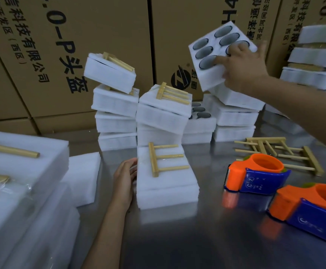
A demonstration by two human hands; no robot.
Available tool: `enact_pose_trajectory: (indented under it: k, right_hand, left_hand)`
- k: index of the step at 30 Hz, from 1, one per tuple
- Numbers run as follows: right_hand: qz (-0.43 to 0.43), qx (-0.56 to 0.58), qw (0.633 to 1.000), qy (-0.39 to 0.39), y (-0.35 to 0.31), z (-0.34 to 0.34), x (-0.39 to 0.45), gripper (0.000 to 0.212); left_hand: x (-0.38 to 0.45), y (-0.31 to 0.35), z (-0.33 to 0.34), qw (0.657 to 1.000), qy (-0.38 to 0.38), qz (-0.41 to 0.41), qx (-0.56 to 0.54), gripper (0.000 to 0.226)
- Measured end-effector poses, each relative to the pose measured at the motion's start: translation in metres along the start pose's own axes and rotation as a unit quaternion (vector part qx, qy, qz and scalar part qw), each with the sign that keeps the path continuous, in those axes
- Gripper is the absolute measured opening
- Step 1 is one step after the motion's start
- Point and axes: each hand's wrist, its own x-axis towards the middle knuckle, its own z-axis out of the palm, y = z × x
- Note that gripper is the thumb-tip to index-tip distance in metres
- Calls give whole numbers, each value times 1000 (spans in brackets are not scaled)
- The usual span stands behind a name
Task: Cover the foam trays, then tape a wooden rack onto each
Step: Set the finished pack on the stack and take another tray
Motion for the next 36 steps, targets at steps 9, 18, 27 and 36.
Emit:
enact_pose_trajectory:
  k: [9,18,27,36]
  right_hand:
    - [-26,286,956,61,-46,-48,-128,39]
    - [-44,354,934,-19,-124,-64,-293,37]
    - [-80,330,934,-109,-151,-57,-357,46]
    - [290,594,745,-91,-136,-36,-315,48]
  left_hand:
    - [-29,2,4,998,57,7,-37,27]
    - [-83,-1,-15,997,48,26,-58,24]
    - [-132,5,-6,998,-11,56,12,57]
    - [-142,7,4,992,-33,102,63,54]
